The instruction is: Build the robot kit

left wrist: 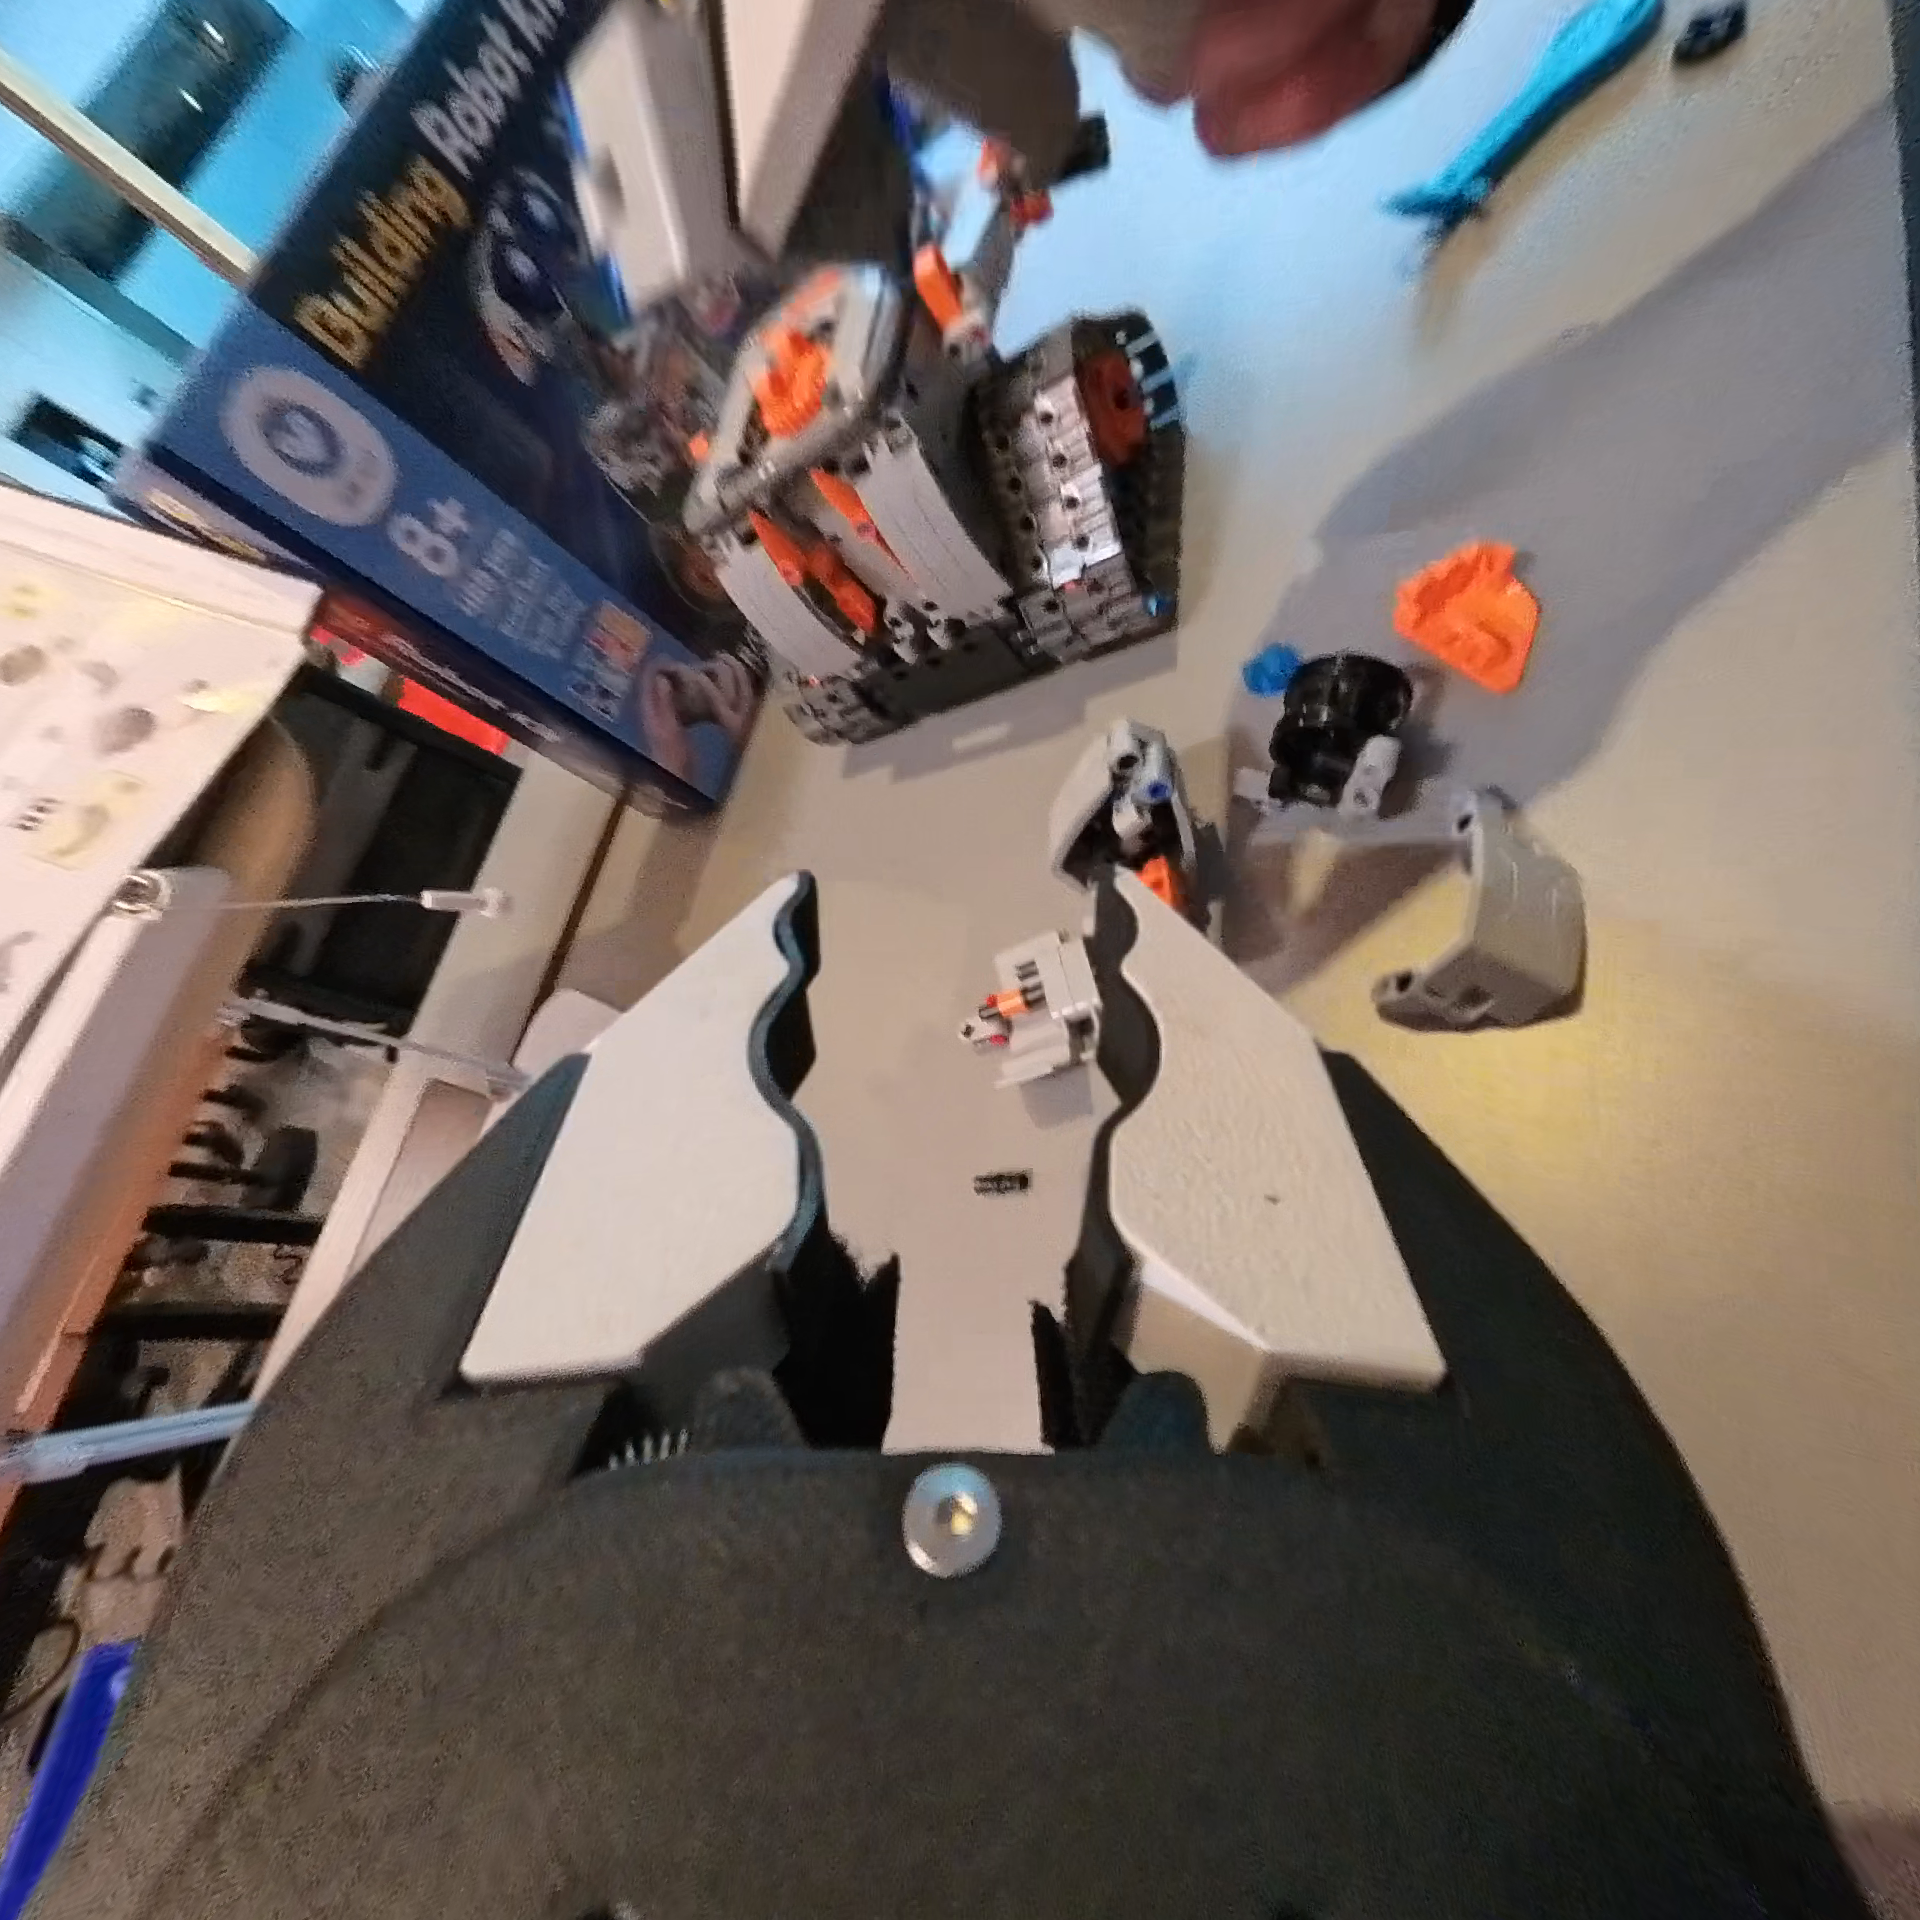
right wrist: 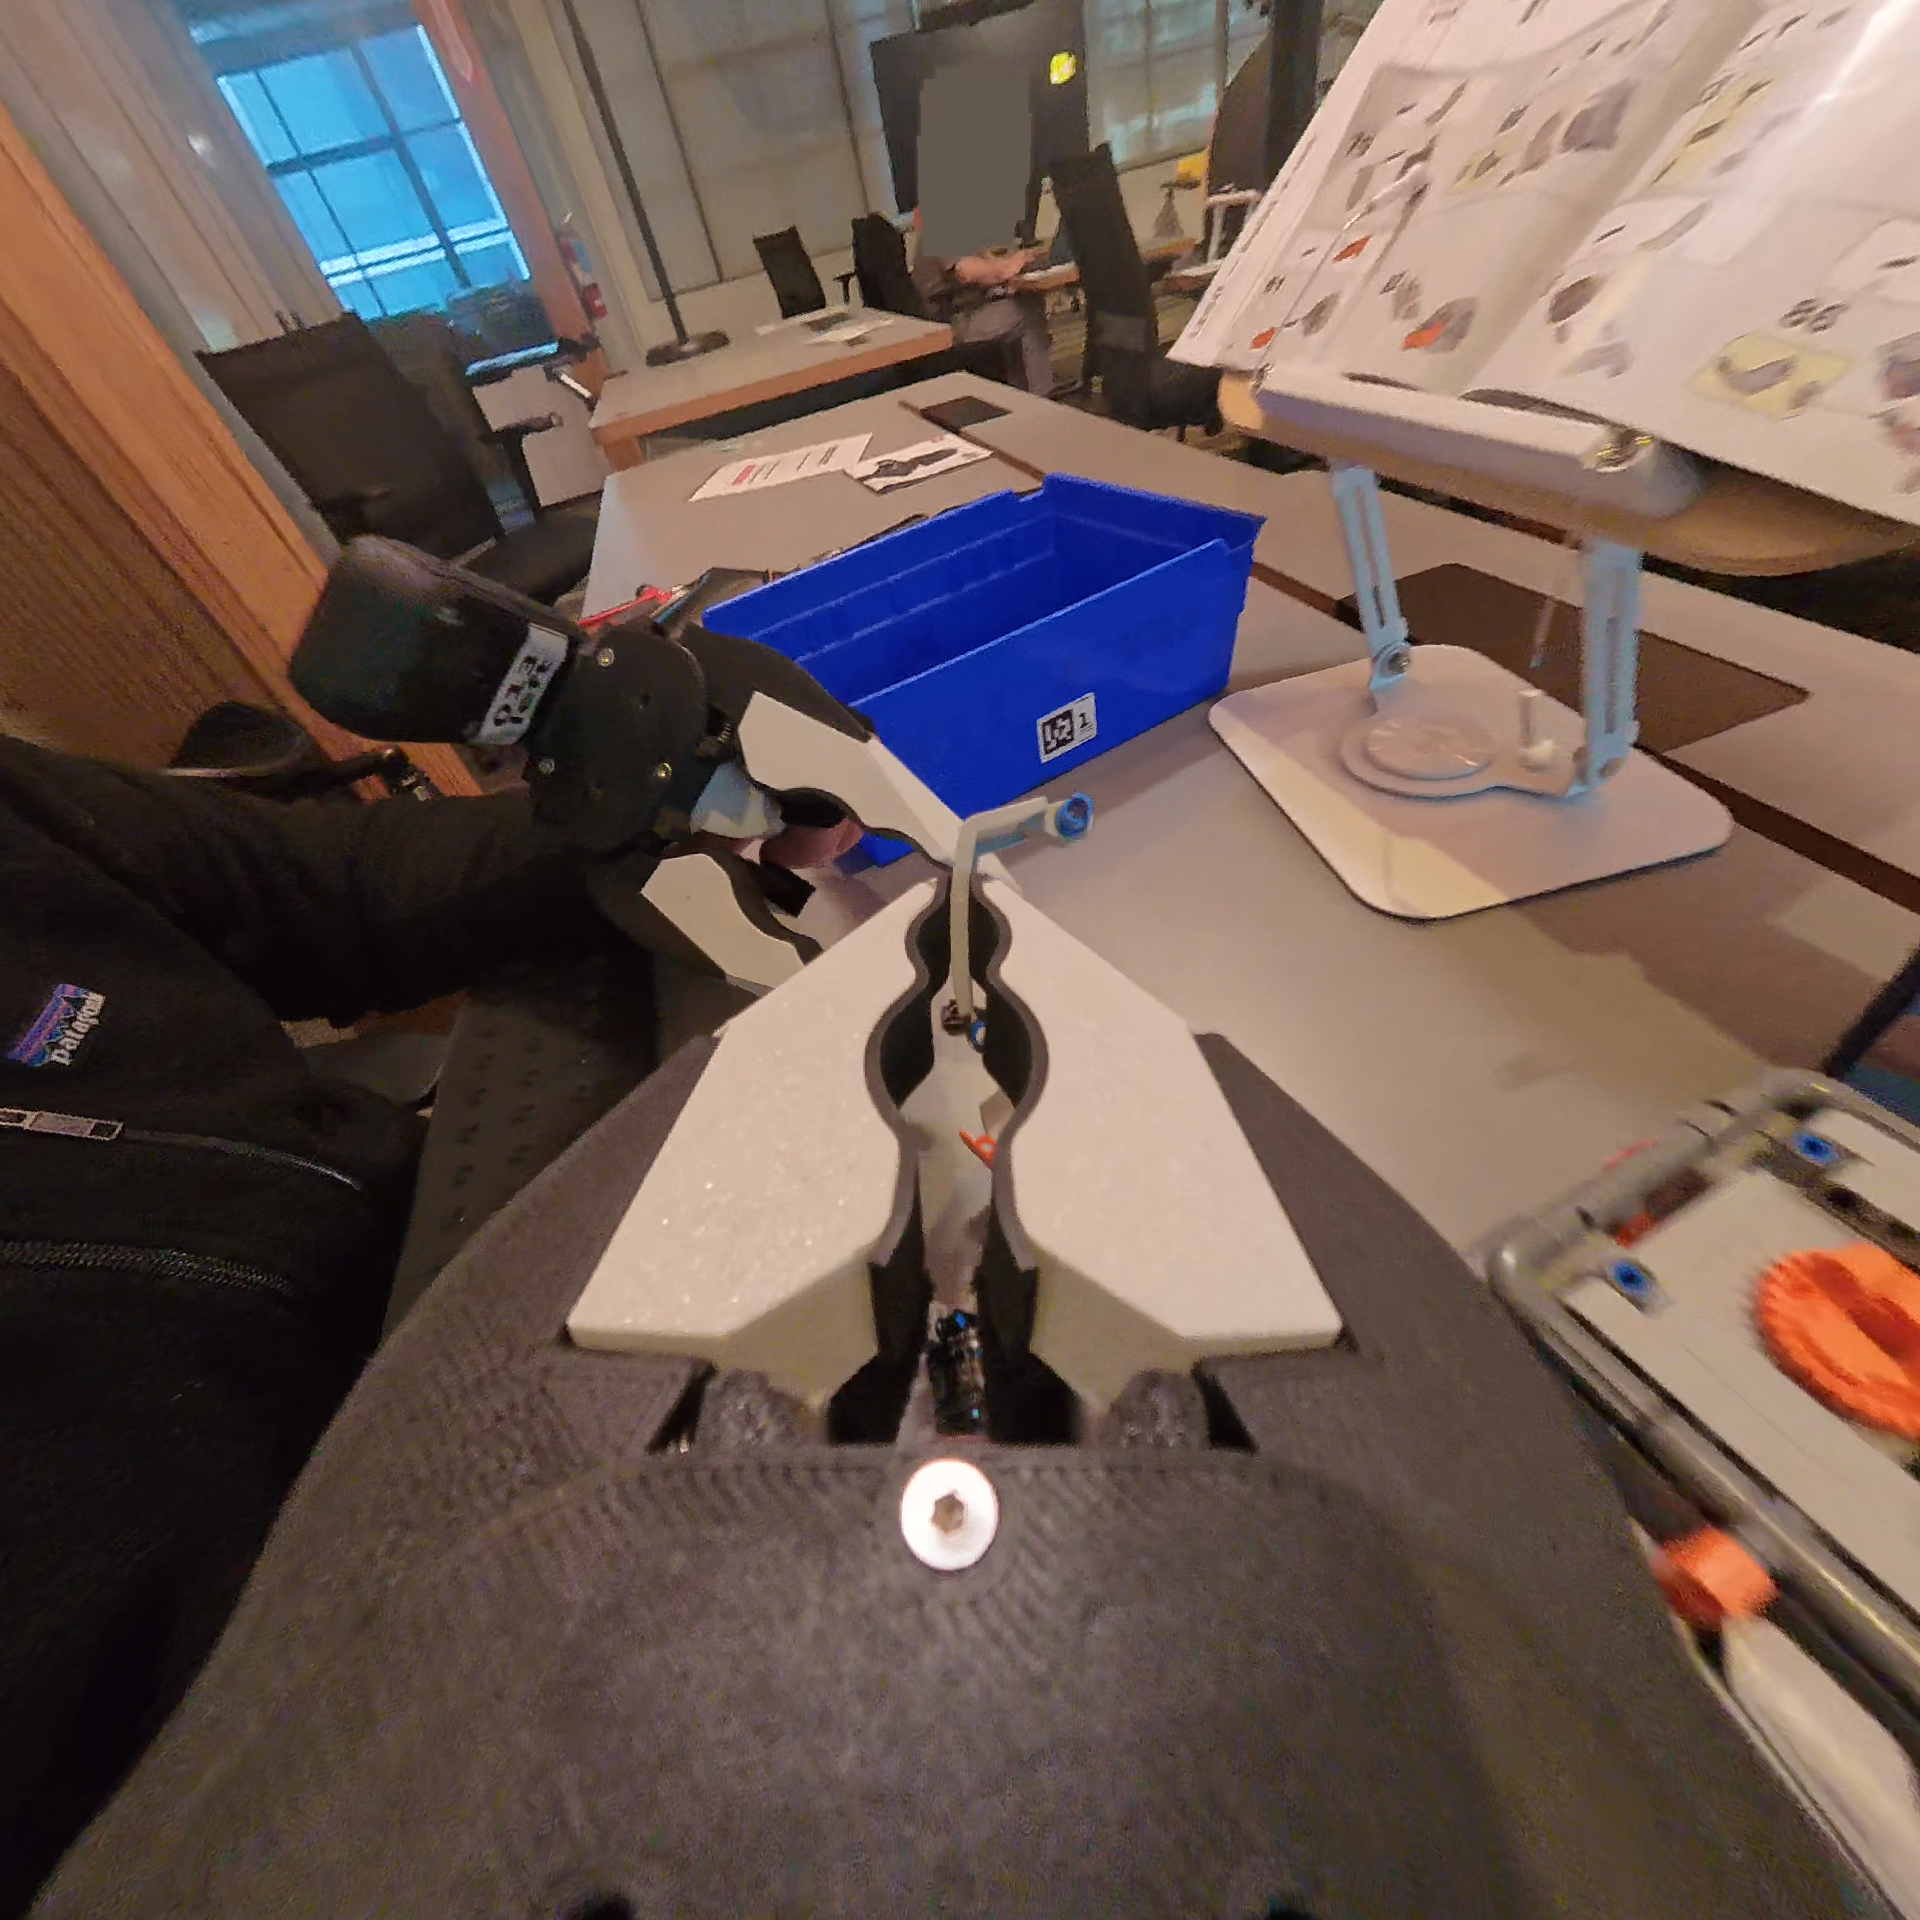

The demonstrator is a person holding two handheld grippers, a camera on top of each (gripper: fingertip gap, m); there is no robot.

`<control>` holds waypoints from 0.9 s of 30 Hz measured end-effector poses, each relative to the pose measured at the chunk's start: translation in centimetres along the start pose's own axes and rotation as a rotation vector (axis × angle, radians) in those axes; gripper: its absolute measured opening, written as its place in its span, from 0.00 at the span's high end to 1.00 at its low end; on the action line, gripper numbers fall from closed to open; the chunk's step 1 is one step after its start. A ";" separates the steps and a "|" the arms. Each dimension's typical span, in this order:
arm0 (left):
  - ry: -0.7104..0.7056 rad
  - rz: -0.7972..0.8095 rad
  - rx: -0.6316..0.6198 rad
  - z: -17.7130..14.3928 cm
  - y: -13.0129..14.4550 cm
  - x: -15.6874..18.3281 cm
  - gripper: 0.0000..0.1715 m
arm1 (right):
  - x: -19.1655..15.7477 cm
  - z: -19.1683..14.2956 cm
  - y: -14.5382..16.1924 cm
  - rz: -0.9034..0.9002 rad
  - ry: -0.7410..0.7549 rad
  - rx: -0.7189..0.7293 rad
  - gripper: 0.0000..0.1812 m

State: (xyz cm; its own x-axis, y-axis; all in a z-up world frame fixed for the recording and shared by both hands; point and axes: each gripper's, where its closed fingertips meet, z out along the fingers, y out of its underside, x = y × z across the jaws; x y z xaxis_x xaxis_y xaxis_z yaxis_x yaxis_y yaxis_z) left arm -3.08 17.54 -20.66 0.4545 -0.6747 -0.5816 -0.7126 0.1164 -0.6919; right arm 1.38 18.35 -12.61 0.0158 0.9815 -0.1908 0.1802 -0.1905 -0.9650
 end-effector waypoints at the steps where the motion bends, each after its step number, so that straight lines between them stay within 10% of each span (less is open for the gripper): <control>1: 0.025 -0.004 -0.023 0.2 0.5 0.2 0.71 | 0.2 -0.7 -0.1 0.002 0.013 0.009 1.00; 6: 0.343 -0.121 -0.096 0.3 1.7 4.5 0.72 | 1.0 -2.7 0.6 0.018 0.047 0.044 1.00; 27: 0.391 0.114 -0.254 5.6 0.1 9.6 0.74 | 1.3 -2.5 4.1 0.003 0.060 -0.059 1.00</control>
State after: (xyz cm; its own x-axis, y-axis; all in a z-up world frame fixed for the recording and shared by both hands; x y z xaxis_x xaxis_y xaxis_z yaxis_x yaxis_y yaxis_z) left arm 4.20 15.13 -28.70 0.1648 -0.8974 -0.4094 -0.8763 0.0572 -0.4783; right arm 4.62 18.90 -16.35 0.0753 0.9807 -0.1805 0.2378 -0.1934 -0.9519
